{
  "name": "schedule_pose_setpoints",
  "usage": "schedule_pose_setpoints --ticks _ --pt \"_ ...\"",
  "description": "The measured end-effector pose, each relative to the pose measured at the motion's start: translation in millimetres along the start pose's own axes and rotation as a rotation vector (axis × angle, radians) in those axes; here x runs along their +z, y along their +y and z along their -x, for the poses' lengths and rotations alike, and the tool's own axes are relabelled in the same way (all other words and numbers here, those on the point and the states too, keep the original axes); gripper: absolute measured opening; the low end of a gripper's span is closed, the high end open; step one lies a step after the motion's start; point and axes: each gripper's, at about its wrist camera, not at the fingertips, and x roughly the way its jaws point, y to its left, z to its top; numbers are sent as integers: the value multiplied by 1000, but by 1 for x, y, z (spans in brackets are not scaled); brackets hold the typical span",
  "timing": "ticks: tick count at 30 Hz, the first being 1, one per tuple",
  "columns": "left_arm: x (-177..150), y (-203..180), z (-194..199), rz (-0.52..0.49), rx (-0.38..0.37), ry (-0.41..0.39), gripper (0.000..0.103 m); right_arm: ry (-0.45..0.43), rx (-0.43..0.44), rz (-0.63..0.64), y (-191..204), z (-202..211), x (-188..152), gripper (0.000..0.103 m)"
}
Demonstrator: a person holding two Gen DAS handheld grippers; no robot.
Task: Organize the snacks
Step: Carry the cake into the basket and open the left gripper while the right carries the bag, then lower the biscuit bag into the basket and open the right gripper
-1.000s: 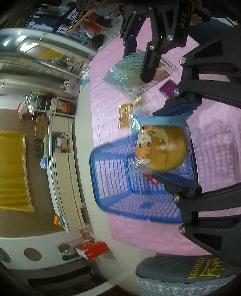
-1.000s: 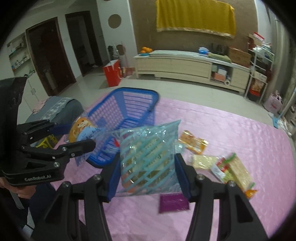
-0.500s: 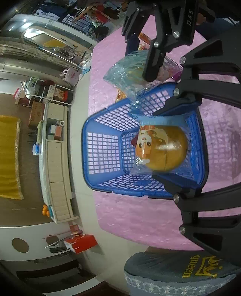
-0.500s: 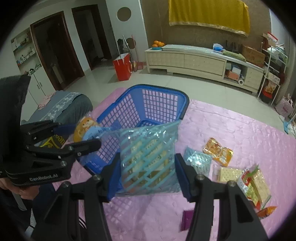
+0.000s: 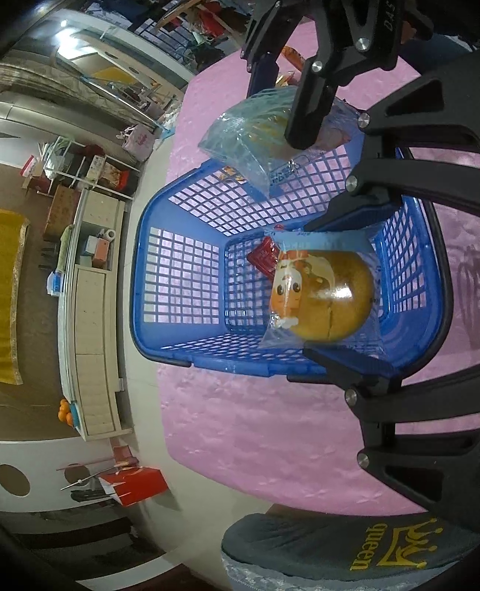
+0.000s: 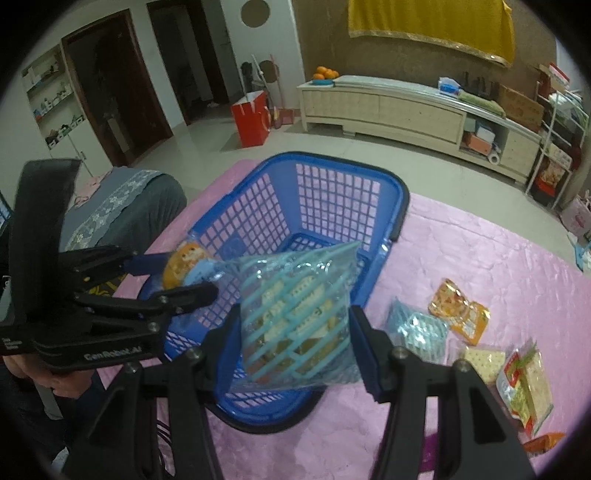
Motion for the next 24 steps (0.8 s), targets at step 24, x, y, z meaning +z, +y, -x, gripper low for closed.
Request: schedule_pose_setpoints --ticks 24 --pt "-23 4 63 9 87 -95 78 -18 15 27 22 21 5 60"
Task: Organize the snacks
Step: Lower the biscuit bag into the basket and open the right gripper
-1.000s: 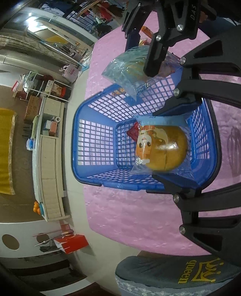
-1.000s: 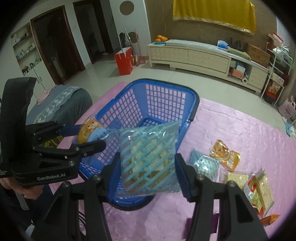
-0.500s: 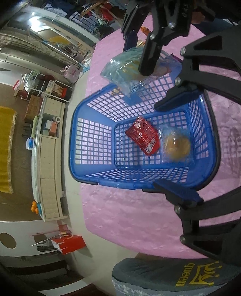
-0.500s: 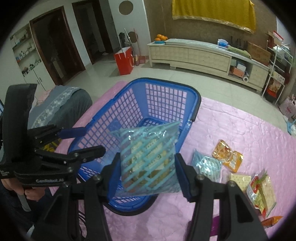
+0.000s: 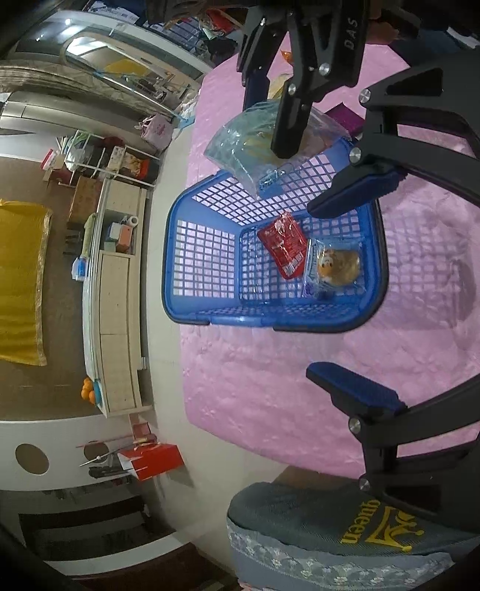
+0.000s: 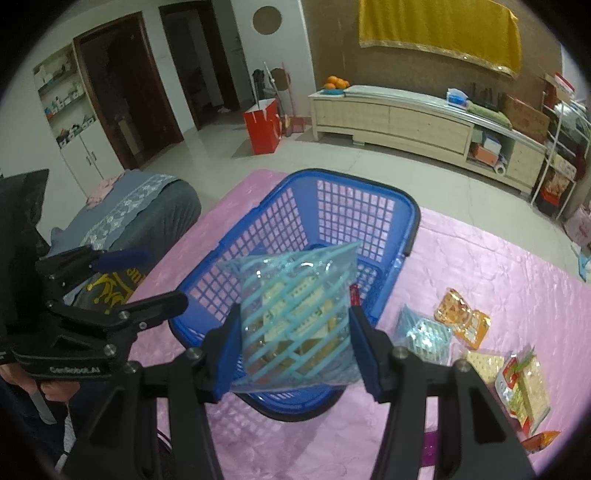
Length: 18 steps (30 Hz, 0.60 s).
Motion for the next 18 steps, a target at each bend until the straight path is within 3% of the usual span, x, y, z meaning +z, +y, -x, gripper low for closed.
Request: schedule_pose_setpoints --ticks 18 --pt "-2 12 -20 44 -18 5 78 63 -112 74 12 -36 3 61"
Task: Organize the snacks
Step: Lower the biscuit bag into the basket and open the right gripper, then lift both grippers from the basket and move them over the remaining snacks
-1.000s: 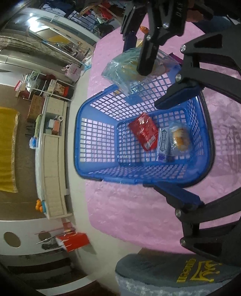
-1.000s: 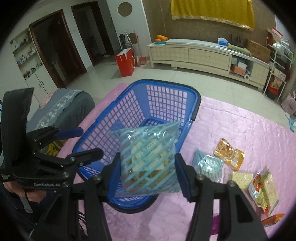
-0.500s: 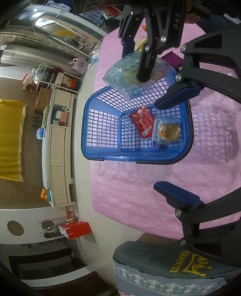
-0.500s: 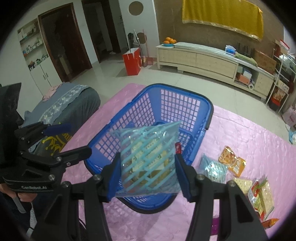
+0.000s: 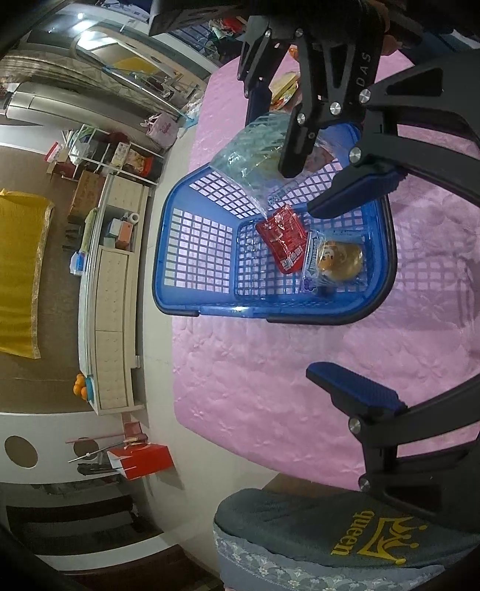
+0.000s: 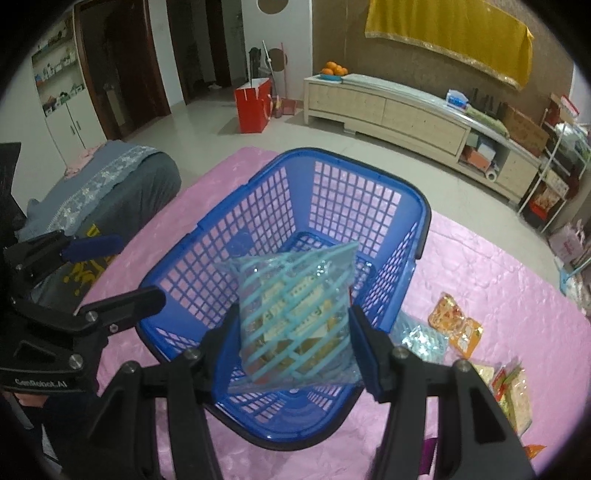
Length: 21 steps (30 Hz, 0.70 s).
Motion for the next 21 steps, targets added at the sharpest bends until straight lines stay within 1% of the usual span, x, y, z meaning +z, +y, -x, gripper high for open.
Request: schedule_pose_setpoints --ticks 4,6,7,8,13,21 --pt "-1 2 3 6 4 -3 78 11 -37 26 2 -4 -1 64" --pt "-3 2 7 3 5 -7 78 16 -31 11 -1 -2 -2 73" --pt "-4 1 9 1 8 -7 78 5 -36 5 -3 2 -3 81" --pt "-5 1 10 0 11 -6 78 -17 -40 -1 -5 8 -4 85" --pt "-6 -9 19 -11 8 -15 78 -46 -30 -22 -14 31 -8 86" --pt "-6 -52 45 -82 -7 -55 79 -100 -55 -51 -38 85 -27 86"
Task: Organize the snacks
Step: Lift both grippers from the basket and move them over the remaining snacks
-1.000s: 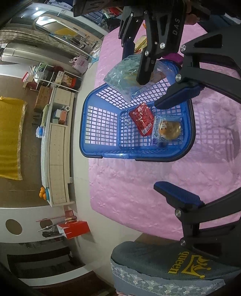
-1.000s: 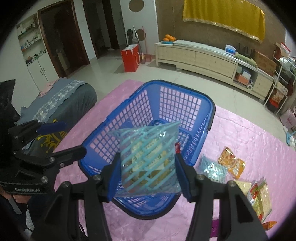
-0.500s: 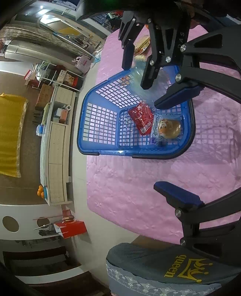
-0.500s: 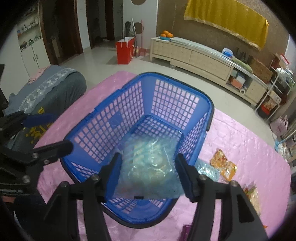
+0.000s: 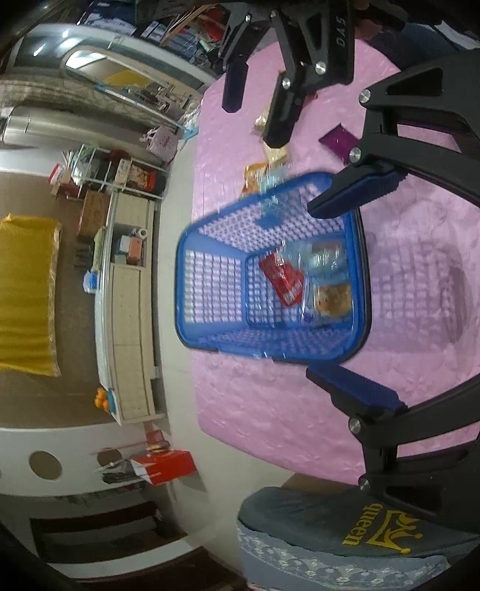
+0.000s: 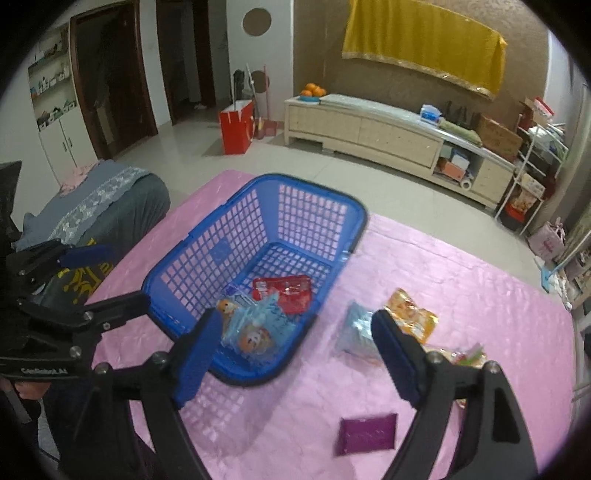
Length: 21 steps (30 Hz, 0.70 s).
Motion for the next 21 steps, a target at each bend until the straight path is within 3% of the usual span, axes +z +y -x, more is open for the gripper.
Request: schedule_pose_setpoints --ticks 11,21 --pt "9 -89 12 -130 -64 -40 83 -44 -72 -73 -60 63 -33 86" --pt "3 -152 -16 -216 -153 12 83 7 -120 -178 -110 67 -80 86"
